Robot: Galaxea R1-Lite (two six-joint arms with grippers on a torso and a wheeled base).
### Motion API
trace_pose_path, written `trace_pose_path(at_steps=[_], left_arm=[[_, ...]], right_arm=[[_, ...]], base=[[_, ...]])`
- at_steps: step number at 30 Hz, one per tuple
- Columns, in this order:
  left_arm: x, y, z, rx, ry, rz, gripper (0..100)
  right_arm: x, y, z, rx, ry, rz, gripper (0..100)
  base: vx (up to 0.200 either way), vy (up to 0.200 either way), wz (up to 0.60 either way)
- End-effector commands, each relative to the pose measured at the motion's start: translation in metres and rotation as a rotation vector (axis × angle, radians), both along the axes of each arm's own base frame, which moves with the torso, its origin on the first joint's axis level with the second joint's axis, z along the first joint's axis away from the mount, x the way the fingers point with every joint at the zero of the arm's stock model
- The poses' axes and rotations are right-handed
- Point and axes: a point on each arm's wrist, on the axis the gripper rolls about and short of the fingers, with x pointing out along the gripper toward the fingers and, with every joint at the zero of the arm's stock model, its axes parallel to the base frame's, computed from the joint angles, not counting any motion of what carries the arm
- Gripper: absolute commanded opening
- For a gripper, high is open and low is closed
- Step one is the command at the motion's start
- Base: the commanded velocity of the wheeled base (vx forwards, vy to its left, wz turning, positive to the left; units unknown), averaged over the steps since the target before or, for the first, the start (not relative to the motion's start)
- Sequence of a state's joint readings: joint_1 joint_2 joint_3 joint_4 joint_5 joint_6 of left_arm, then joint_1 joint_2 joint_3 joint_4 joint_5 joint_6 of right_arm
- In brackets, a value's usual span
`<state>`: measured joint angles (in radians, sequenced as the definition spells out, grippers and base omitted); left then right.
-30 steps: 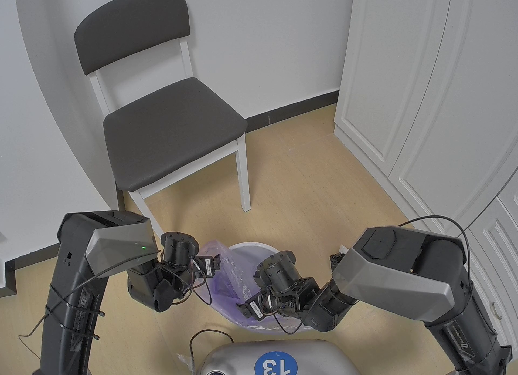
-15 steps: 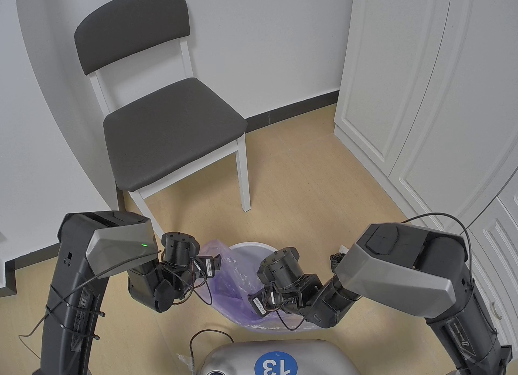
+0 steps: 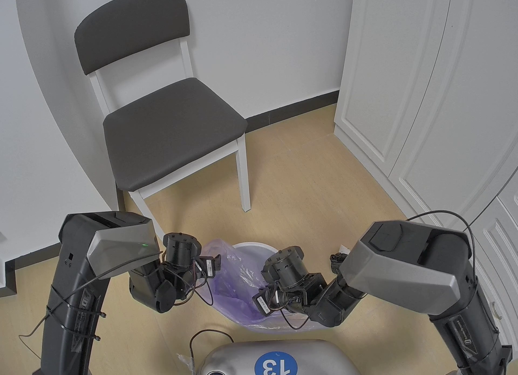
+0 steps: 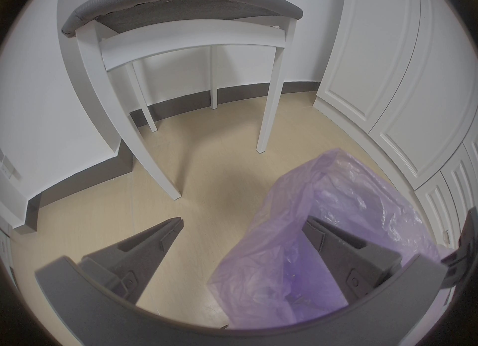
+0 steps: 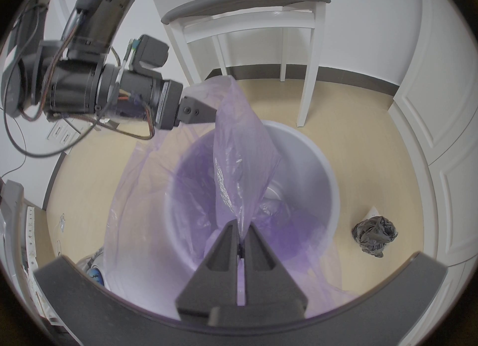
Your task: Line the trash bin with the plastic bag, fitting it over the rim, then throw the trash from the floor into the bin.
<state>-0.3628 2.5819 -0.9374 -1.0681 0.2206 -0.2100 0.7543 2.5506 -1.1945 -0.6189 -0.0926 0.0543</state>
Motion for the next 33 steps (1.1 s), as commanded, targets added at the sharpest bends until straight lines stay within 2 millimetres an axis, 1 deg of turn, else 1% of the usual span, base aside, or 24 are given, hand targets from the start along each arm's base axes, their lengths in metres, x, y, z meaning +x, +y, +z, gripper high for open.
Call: trace_pose_path(at_steps=[1,4,5,6,10,11,12,13,17,21,26,33], left_arm=[[-0.001,-0.002,-0.001,0.022,-0.004,-0.012,100],[-0.001,-0.002,-0.002,0.049,-0.019,-0.006,100],[-0.001,-0.002,-0.001,0.049,-0.02,-0.006,100],[-0.001,-0.002,-0.001,0.048,-0.031,-0.006,100],[-0.003,-0.001,-0.003,0.039,-0.058,-0.004,100],[-0.003,-0.001,-0.003,0.039,-0.058,-0.004,100],[-0.002,0.0,-0.003,0.036,-0.07,-0.001,100],[-0.003,-0.001,-0.002,0.039,-0.074,-0.005,100],[-0.003,0.002,-0.004,0.07,-0.108,-0.027,100],[-0.004,0.002,-0.005,0.073,-0.12,-0.039,100],[-0.004,0.002,-0.005,0.073,-0.118,-0.038,100],[-0.004,0.002,-0.006,0.075,-0.114,-0.038,100]], right_arm=[[0.017,-0.02,0.031,0.048,-0.043,-0.049,0],[0.031,-0.028,0.035,0.062,-0.063,-0.079,0],[0.033,-0.029,0.036,0.064,-0.065,-0.082,0],[0.041,-0.033,0.041,0.077,-0.075,-0.103,0],[0.06,-0.046,0.045,0.102,-0.085,-0.132,0],[0.06,-0.046,0.045,0.102,-0.085,-0.132,0],[0.072,-0.053,0.043,0.101,-0.086,-0.158,0],[0.078,-0.057,0.044,0.103,-0.088,-0.173,0],[0.087,-0.065,0.046,0.106,-0.087,-0.199,0],[0.095,-0.066,0.042,0.114,-0.097,-0.213,0],[0.102,-0.062,0.031,0.136,-0.088,-0.231,0],[0.114,-0.055,0.032,0.215,-0.09,-0.282,0]], base=[[0.0,0.0,0.0],[0.0,0.0,0.0],[0.0,0.0,0.0],[0.0,0.0,0.0],[0.0,0.0,0.0],[0.0,0.0,0.0],[0.0,0.0,0.0],[0.0,0.0,0.0],[0.0,0.0,0.0],[0.0,0.0,0.0],[0.0,0.0,0.0],[0.0,0.0,0.0]])
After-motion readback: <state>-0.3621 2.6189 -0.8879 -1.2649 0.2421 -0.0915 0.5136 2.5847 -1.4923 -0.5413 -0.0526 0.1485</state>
